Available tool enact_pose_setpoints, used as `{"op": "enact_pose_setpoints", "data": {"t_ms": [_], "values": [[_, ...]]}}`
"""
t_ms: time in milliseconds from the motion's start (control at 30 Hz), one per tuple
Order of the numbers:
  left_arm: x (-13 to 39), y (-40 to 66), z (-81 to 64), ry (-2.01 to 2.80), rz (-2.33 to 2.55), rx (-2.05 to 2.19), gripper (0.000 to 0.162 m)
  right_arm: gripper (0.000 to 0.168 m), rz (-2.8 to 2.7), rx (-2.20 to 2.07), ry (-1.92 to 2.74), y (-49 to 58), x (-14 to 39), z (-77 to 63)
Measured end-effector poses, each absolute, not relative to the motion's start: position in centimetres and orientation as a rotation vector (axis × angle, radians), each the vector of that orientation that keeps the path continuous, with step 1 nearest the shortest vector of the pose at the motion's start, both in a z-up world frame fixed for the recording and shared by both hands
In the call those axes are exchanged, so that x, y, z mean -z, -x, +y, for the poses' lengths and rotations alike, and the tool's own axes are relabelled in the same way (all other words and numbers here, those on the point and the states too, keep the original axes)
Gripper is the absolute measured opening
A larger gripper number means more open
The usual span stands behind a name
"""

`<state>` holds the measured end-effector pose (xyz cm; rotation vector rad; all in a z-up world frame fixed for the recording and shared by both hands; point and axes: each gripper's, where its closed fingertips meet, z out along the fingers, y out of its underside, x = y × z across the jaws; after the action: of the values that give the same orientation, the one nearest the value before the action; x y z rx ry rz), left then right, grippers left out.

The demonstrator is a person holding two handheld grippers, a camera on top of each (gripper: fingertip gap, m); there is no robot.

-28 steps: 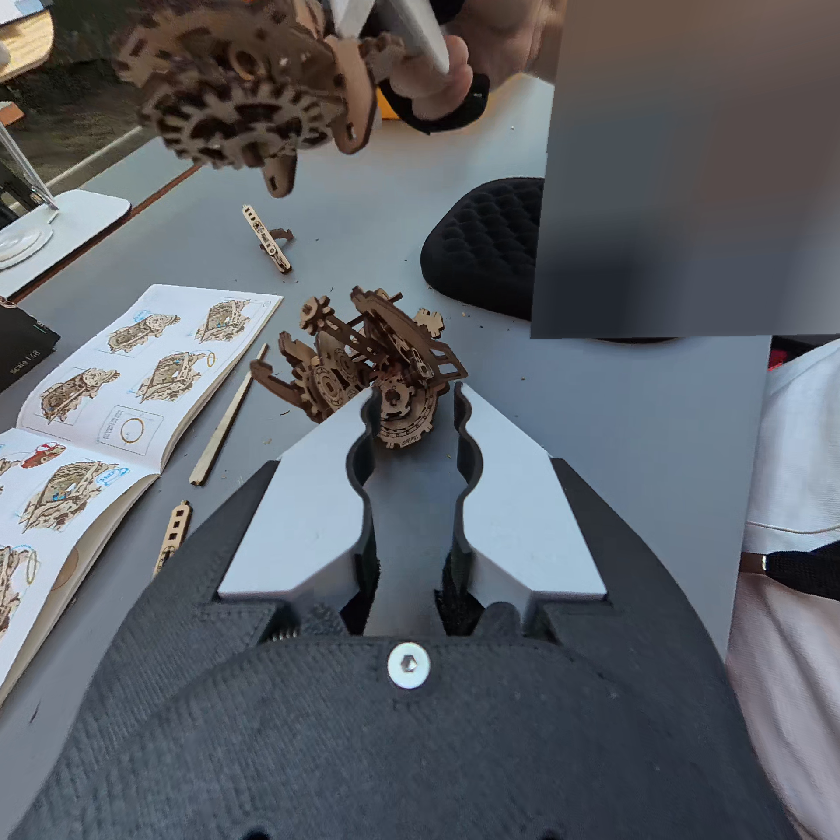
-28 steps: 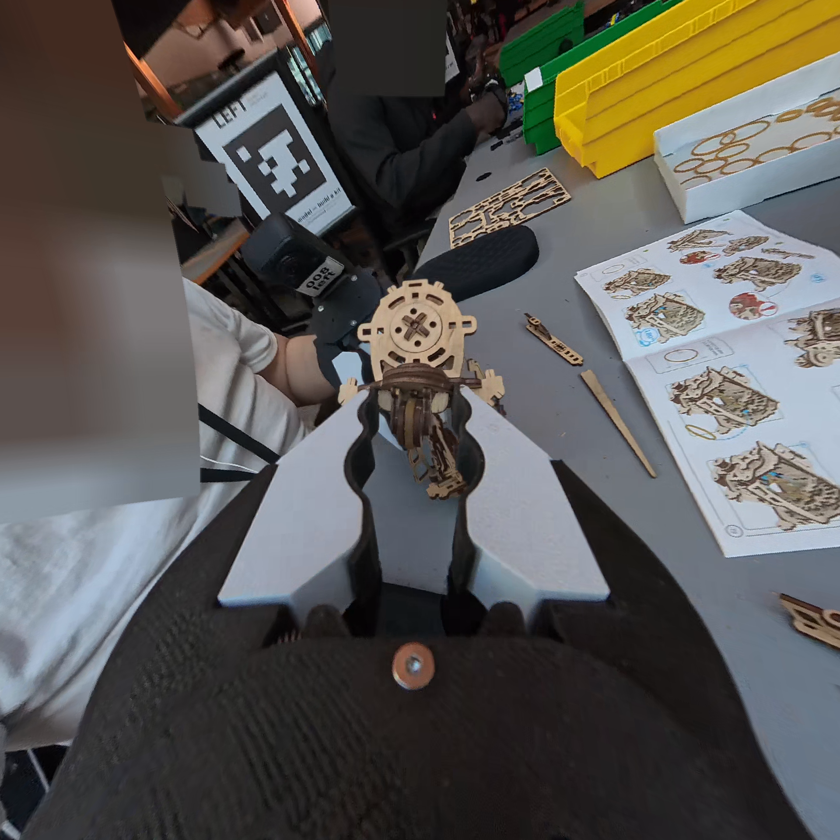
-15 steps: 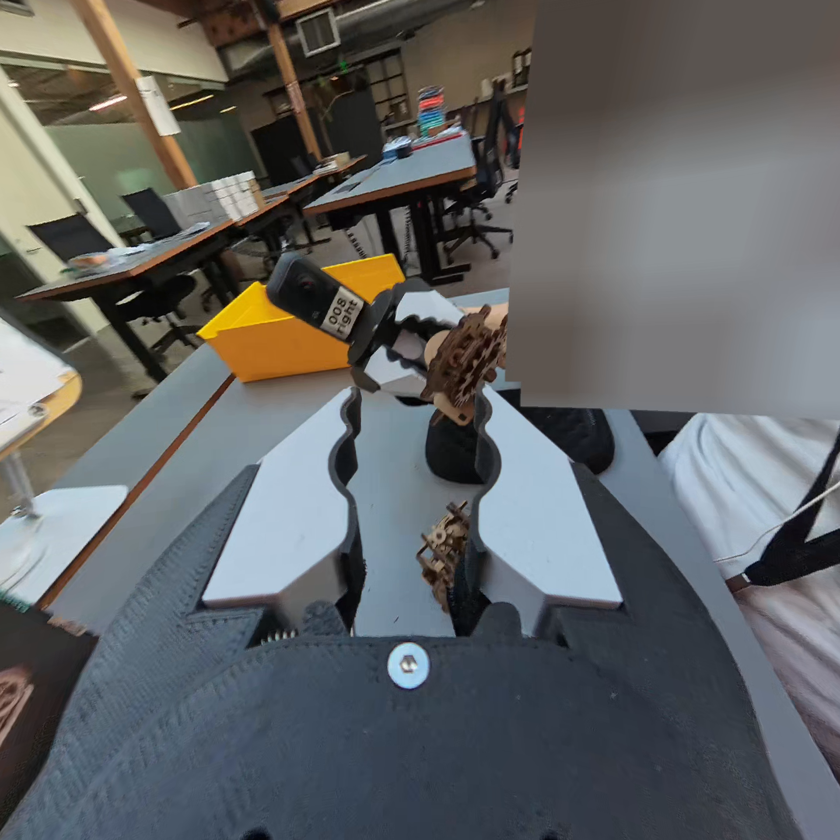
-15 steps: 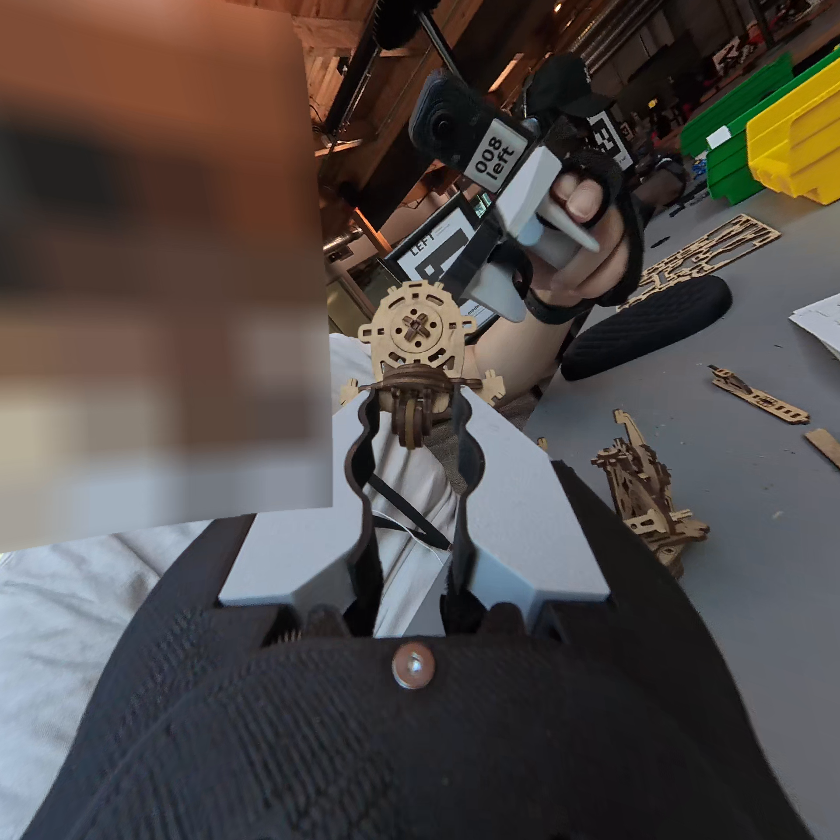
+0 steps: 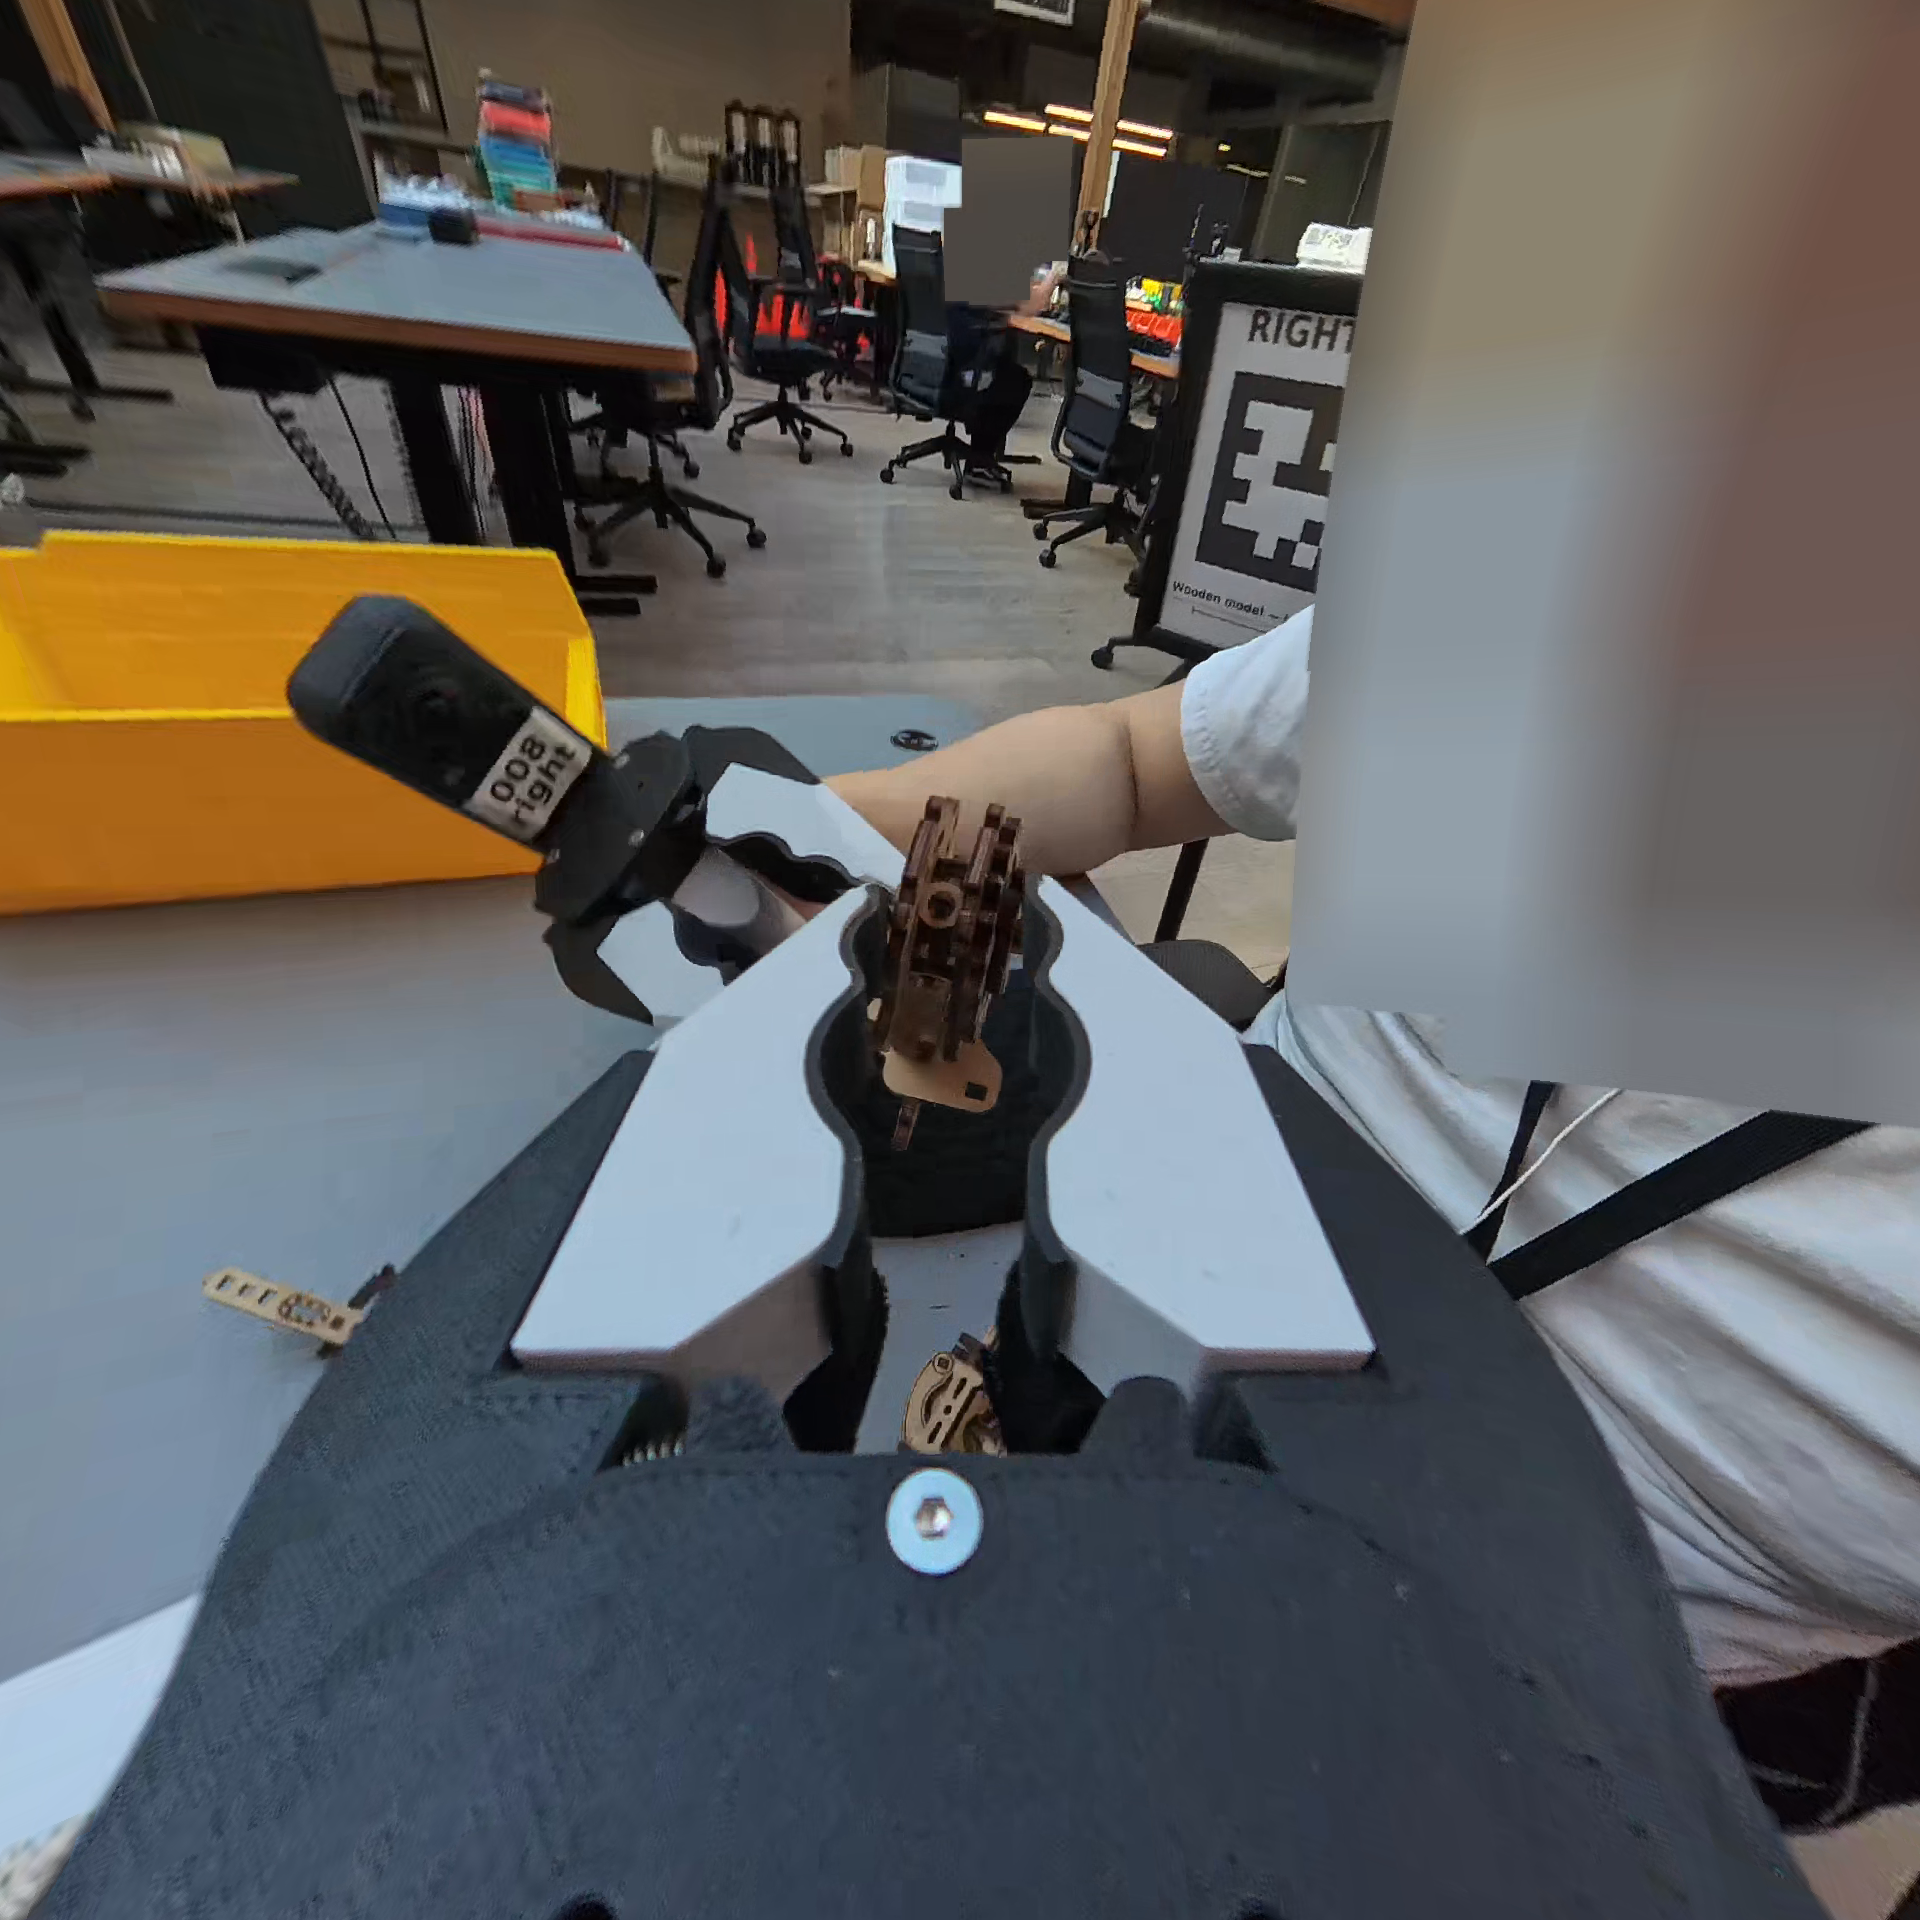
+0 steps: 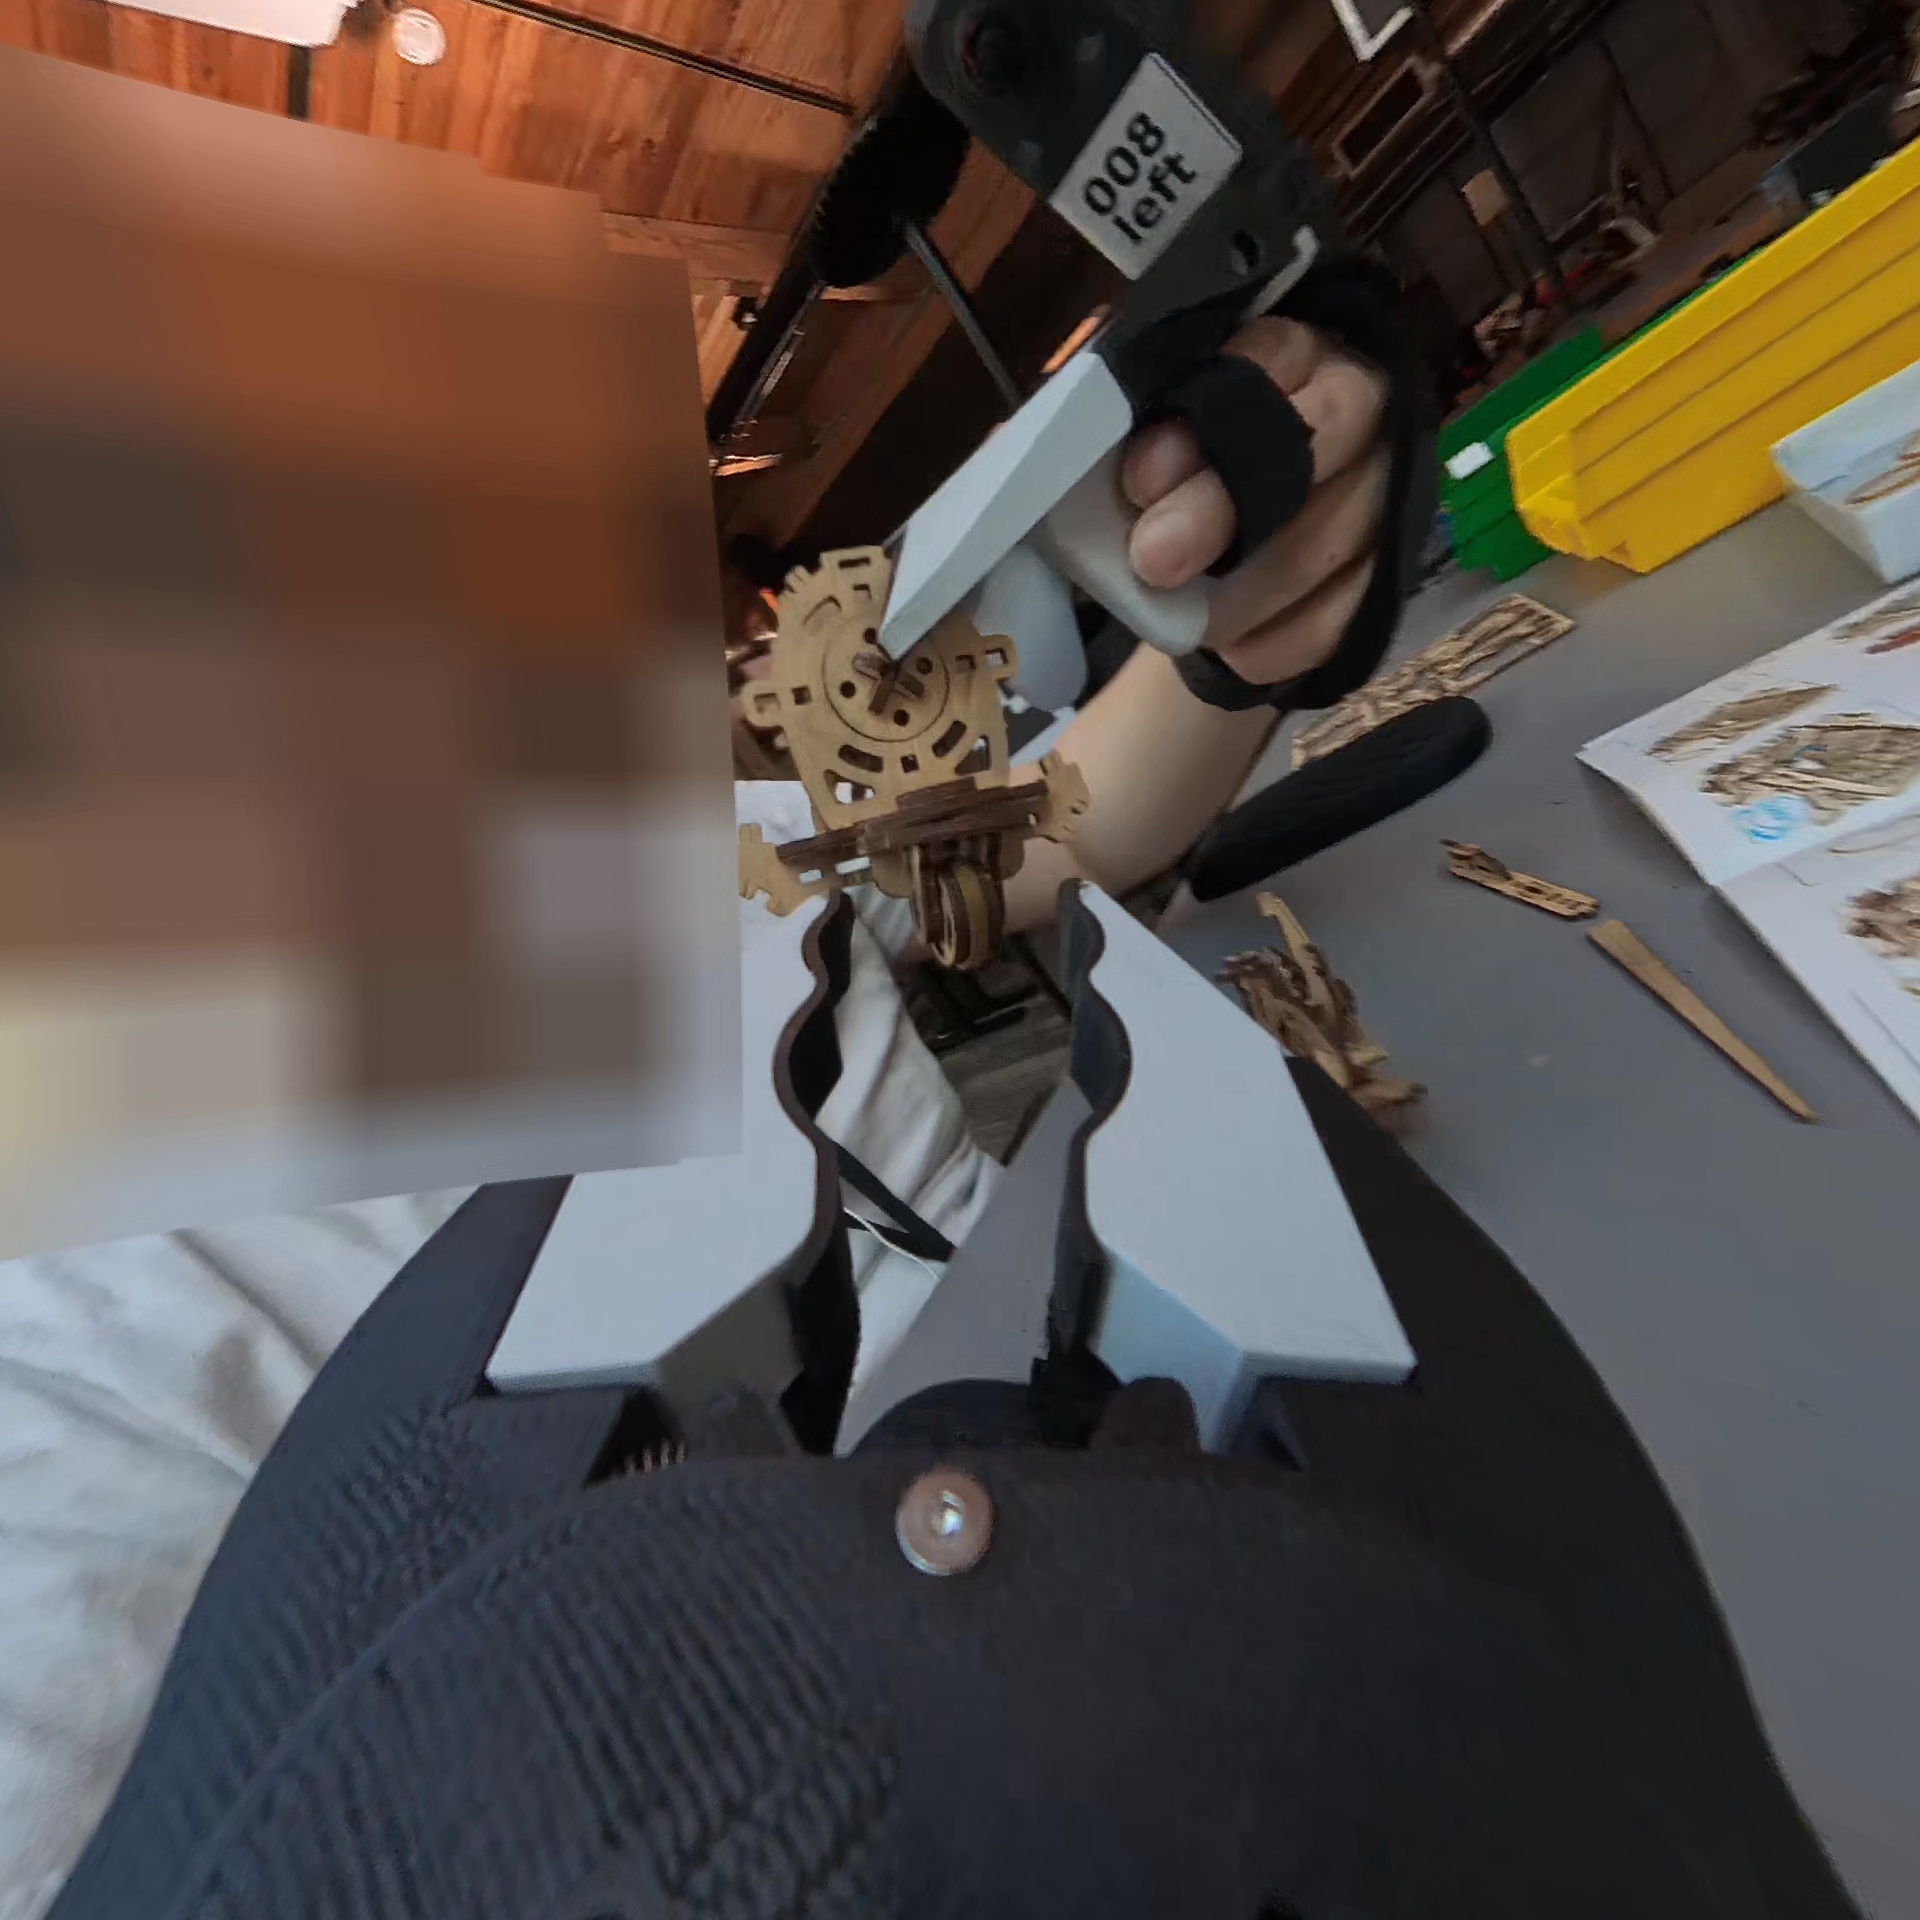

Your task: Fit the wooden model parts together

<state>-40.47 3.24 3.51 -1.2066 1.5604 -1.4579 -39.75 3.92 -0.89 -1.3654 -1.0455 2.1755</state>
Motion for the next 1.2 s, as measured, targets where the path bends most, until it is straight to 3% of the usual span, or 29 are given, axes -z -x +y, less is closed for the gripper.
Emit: {"op": "enact_pose_setpoints", "data": {"t_ms": [33,300,533,800,900,1000,1200], "values": [[-2.9,40.0,4.4,1.306,1.562,1.460,0.023,0.046,-1.034,-2.057,1.437,39.4,2.2,5.0],[5.6,37.2,8.4,2.210,1.513,1.808,0.023,0.058,-1.112,-1.159,1.564,33.6,7.2,8.7],[11.6,36.1,8.1,2.649,1.710,1.662,0.023,0.056,-1.150,-1.130,1.627,33.3,8.9,7.8],[13.3,35.8,9.4,2.815,1.700,1.630,0.026,0.054,-1.196,-0.976,1.783,34.5,12.0,8.0],[13.4,36.3,9.7,2.846,1.679,1.619,0.033,0.048,-1.200,-0.943,1.825,34.8,12.5,7.9],[13.4,36.3,10.5,2.828,1.646,1.565,0.051,0.044,-1.193,-1.006,1.817,35.7,12.1,7.2],[12.0,37.0,11.5,2.724,1.596,1.498,0.052,0.042,-1.213,-0.930,1.829,36.2,12.7,7.3]]}}
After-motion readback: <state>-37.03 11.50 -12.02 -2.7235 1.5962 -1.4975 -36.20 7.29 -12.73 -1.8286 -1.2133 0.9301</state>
